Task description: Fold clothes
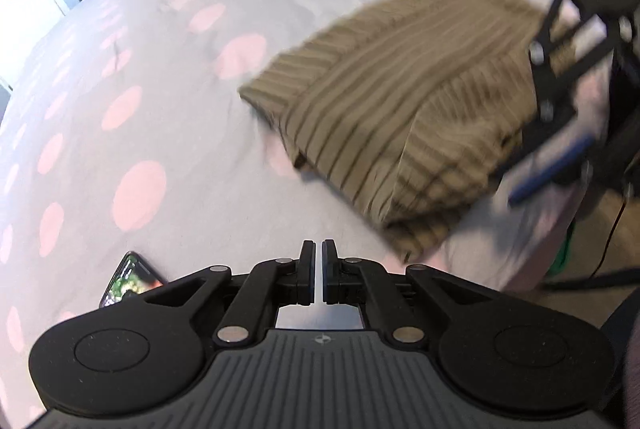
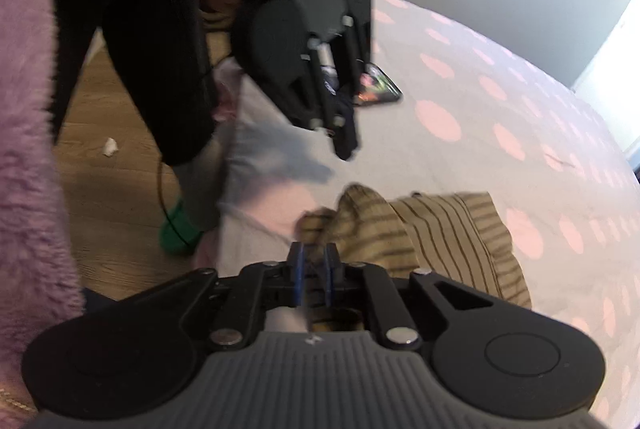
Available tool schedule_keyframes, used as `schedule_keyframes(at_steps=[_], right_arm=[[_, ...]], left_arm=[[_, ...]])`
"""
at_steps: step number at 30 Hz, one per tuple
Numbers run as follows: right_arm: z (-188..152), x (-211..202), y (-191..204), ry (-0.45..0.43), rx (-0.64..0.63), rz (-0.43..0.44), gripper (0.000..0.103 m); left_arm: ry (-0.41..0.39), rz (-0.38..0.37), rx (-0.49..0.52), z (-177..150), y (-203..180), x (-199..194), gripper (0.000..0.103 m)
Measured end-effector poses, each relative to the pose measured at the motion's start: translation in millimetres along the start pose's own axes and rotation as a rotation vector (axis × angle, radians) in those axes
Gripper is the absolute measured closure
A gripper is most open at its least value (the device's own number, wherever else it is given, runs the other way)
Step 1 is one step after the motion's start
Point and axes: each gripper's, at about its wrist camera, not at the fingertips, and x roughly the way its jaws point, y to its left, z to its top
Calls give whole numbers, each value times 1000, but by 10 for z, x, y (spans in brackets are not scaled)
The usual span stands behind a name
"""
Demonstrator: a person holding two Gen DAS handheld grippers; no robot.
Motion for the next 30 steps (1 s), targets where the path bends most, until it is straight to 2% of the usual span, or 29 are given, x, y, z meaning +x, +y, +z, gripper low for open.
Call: schedule_keyframes(at_steps=[4,6,10,12,16,20,22,24,27,30], right_arm=[[-14,-160,-137,-28,58,-14,90],[-85,-221,-263,-5,106,-71,90],[-341,-321,-433,75,216,-171,90],[-493,-378,-452,126,259,-223,90],[-830,-550,-450,205,359,-301,91],[-1185,-773,-519,262,544,-407,91],[-1329,-905,-567,274,644,-443,90],[-1431,-1029,-584,254,719,-445,90],[-1453,-1198,-572,214,784,-384,86],[-1484,-1208,-481,211,801,-309,83]], left_arm=[[-111,-108,-56,77,7,-227,103],[-160,-134,-64,143,-61,-305,103],[-194,-120,-45,327,-289,-306,103],[-175,-128,-10,415,-401,-258,103],[-65,-99,48,523,-560,9,103],[61,-39,83,450,-596,283,103],[83,-31,104,418,-630,356,103],[76,-15,127,405,-675,334,103],[22,-11,146,443,-714,168,101],[-46,-1,159,492,-753,8,90]])
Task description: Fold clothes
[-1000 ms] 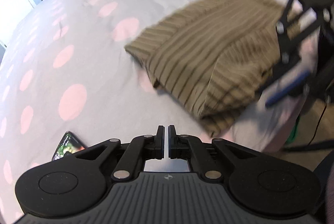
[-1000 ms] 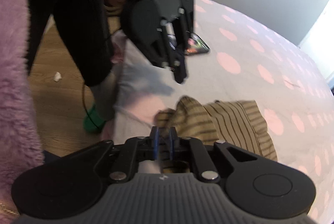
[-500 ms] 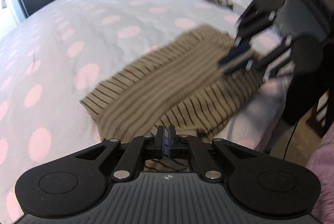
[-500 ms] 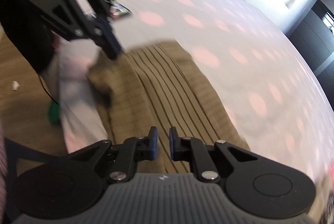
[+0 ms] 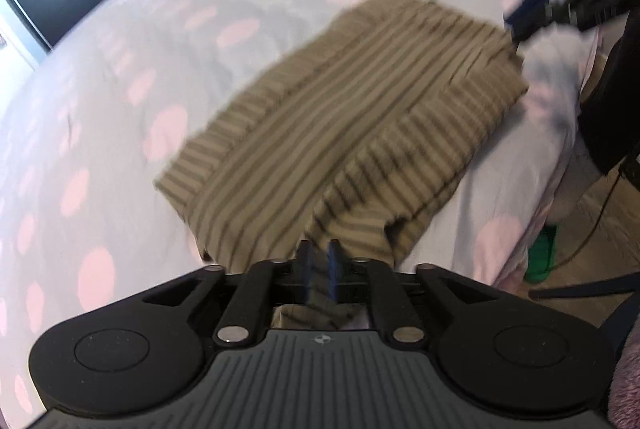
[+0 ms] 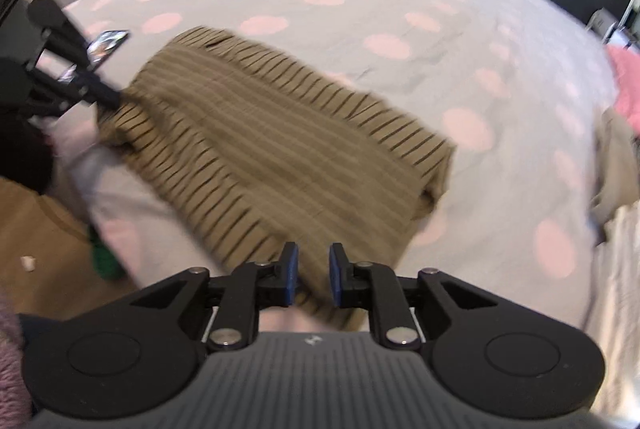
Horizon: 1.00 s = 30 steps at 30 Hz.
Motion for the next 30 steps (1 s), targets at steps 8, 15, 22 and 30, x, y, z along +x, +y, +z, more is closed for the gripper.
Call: schedule_keyframes(at_steps=[8,15,22,30], right_arm=[[-178,146,161,35,-126,30,73],[-194,272,134,15,-170,52,103],[-117,26,-14,-113,-117,-79,103],[-5,152,41,-90,-179,-136,99]], left_arm=[[-46,-24,135,416,-312,90,89],[-13,-22,229,550,-560,241,89],[15,-17,190,357,-416,217,72],[16,18,189,136,-348,123,58]])
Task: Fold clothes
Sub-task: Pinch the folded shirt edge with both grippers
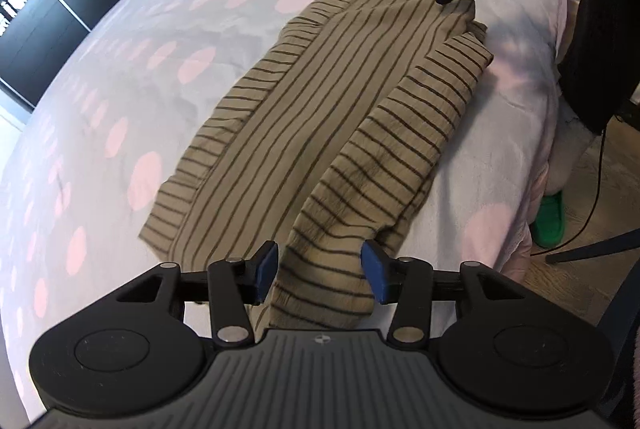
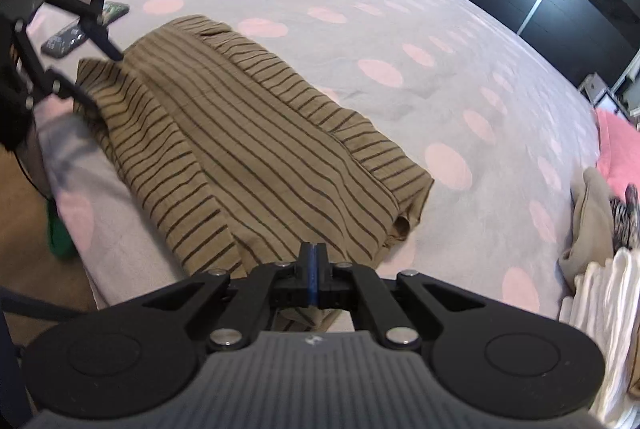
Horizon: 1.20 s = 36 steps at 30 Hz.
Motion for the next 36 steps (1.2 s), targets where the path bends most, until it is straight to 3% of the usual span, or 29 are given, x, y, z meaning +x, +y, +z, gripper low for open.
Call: schedule_keyframes(at_steps=[2,3,4,9,12,15,17,22,31,36], right_arm=[[4,14,-28,9,20,-20,91],[6,31,-49,19,37,-36,80],[6,55,-85,31,62,-49,79],[-5,128,-500,49,382,-46,74],[-20,157,-734,25,573,-25,54],[-49,230,-897,9,730,17,41],[-73,289,-981,2,815,47,39],[-119,521,-1079,27,923,79,36],[-167,905,-1051,119,935,77,36],[-98,1010,-951,127,868,33,35]], left_arm=[[-16,13,-37,-42,58,-55,56],[-25,18,-64,-62,100,-81,56],[-39,17,-115,-80,175,-108,56],[-93,10,-491,-180,730,-179,56],[-80,35,-696,-258,989,-88,55],[-57,0,-859,-353,1154,86,55],[-45,-37,-938,-411,1231,195,55],[-10,-58,-1024,-492,1305,420,49],[36,-78,-1076,-595,1277,713,34],[16,10,-1035,-488,1113,724,32]])
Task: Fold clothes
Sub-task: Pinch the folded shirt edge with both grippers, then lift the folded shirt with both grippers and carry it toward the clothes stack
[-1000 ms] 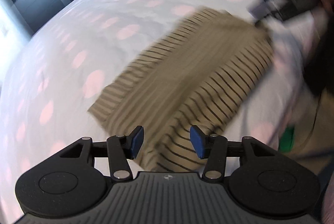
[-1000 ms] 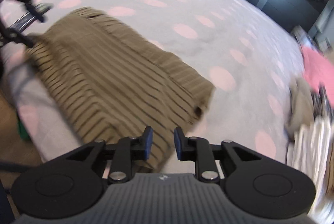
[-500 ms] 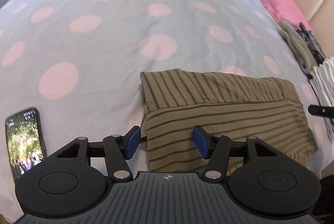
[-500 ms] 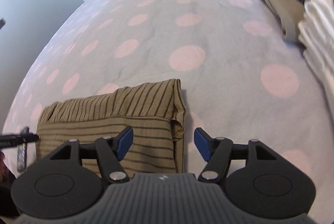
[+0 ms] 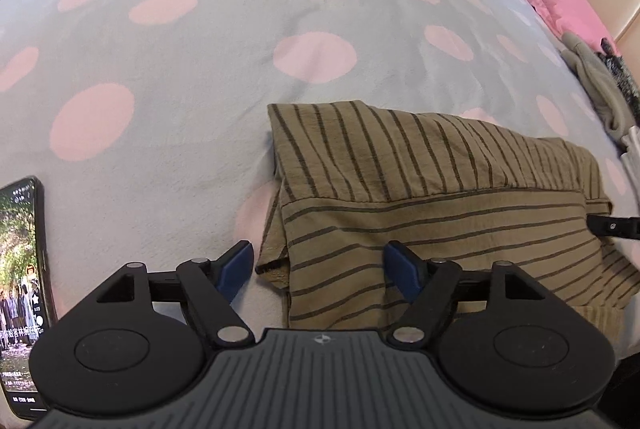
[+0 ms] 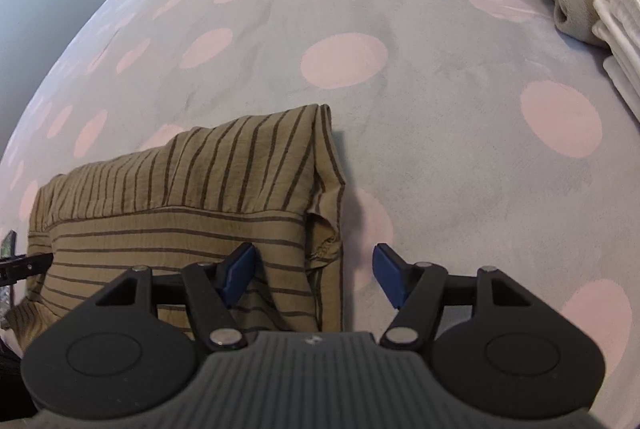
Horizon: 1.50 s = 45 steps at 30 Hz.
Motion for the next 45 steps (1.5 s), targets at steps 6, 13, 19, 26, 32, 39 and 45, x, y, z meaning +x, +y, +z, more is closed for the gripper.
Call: schedule_keyframes(at_steps=[6,13,19,26,32,39,45], right_arm=[[-47,17,163,-22,-84,-28,51],[-79,-17,333,-47,-137,-16,93],[-95,-223,256,-108,-105,25,96],[-88,-595,252,-200,-81,89,96],[-37,-1034,278,-304,-77,94,97],[128,-1622,71,-385,-13,100,97],[302,-2258,-289,-462,37,76,97]], left_arm=[[-62,26,-4,-90,-168,-4,52],[-90,34,57,-115,-322,-45,79],[-127,50,38,-160,-358,-167,92],[-198,26,39,-111,-447,-448,94],[-261,-36,59,-78,-651,-704,95],[-308,-113,108,61,-951,-1058,95],[-335,-222,175,261,-1450,-1313,95]])
